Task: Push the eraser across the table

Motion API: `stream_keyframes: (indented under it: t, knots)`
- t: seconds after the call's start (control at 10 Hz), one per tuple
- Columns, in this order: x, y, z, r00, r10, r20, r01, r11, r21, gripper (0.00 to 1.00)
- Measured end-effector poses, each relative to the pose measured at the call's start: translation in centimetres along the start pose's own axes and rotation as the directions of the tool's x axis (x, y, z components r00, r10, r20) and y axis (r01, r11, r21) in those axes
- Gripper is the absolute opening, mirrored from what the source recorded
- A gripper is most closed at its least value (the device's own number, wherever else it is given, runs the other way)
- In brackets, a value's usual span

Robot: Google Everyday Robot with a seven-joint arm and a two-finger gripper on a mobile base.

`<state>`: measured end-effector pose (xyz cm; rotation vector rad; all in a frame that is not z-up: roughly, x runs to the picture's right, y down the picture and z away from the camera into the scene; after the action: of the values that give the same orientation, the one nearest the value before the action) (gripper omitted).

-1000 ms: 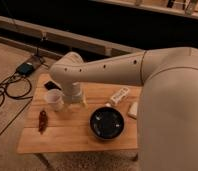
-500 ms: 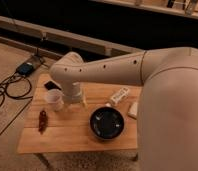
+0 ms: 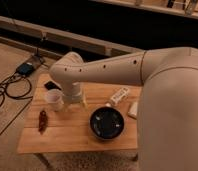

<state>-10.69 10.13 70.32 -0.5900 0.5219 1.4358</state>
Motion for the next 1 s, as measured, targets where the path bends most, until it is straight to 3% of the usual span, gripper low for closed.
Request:
stream_keyframes:
  t: [0.5, 0.7, 1.0]
  knots:
    - [-0.1, 0.0, 0.0, 1.0, 0.002, -0.001, -0.002, 1.0, 0.0, 0.65]
    - [-1.7, -0.4, 1.0, 1.0, -0.008, -0.007, 0.008, 1.0, 0.004, 0.65]
    - [-6.3, -0.1, 3.3, 0.998, -0.056, -0.011, 0.056, 0.998, 0.008, 0.65]
